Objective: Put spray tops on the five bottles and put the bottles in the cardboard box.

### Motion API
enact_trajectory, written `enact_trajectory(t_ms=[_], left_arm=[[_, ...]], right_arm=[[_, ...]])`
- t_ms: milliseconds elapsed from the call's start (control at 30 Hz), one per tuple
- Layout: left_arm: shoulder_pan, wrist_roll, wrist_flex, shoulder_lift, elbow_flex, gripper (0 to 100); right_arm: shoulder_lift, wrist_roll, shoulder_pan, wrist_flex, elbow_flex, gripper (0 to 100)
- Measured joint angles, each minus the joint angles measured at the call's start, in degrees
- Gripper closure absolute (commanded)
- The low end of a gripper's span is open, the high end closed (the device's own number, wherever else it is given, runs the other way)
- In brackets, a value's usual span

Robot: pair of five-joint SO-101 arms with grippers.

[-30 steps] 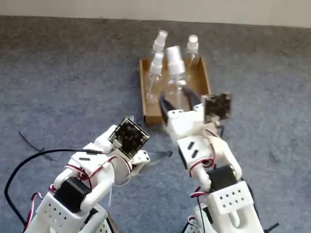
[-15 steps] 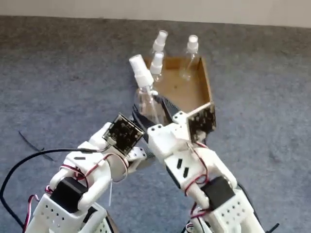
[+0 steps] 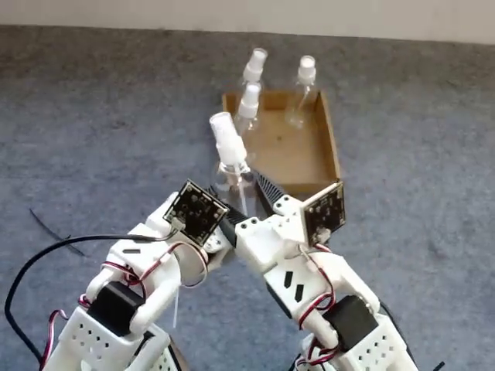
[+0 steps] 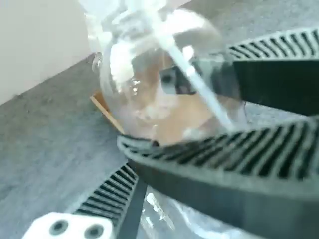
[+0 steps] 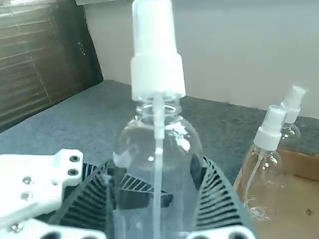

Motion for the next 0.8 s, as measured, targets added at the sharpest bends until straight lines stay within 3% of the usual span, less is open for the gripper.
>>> enact_trajectory(t_ms=[533,800], left_arm=[[0.0,0.88,-3.25,0.0,2.11,99],[0.09,0.88,-3.43,0.0,2.11,99]], right_arm=[[0.09,2.64,0.0,0.0,0.0,99.0],[-0.44,5.63,0.0,3.52,-1.49,82.5]])
